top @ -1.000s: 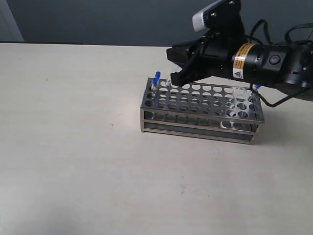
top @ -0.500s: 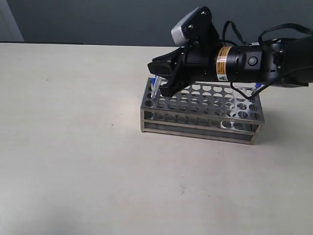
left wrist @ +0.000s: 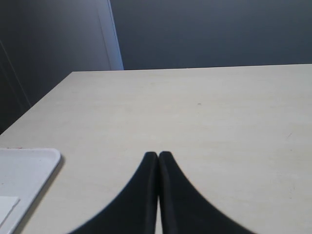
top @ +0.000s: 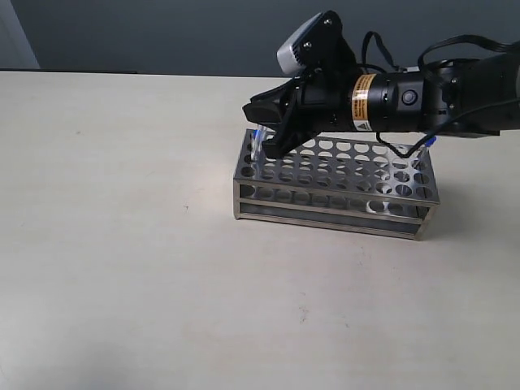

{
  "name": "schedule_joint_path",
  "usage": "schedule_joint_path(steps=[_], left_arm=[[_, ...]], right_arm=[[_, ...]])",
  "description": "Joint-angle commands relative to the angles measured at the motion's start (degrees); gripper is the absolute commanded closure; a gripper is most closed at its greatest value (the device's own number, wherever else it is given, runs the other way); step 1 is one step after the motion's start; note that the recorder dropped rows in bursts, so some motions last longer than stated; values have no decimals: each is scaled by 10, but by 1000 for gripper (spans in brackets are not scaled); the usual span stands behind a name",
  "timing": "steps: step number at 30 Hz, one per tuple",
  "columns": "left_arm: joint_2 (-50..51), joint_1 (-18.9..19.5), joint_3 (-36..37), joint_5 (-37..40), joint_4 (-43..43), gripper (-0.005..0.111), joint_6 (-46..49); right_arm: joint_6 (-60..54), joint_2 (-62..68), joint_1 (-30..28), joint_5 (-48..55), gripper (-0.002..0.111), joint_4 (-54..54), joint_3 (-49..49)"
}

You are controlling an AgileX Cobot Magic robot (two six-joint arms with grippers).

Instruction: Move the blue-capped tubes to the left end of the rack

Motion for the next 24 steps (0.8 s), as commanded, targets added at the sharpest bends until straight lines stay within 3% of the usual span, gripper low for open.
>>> schedule_joint_path(steps=[1,24], left_arm=[[-3,-2,1,-5,3,106,-3],[-3,-2,1,-5,3,106,-3]], right_arm=[[-3,13,-1,-3,108,-4,-3],[-4,52,-1,-18,108,-11,-26]])
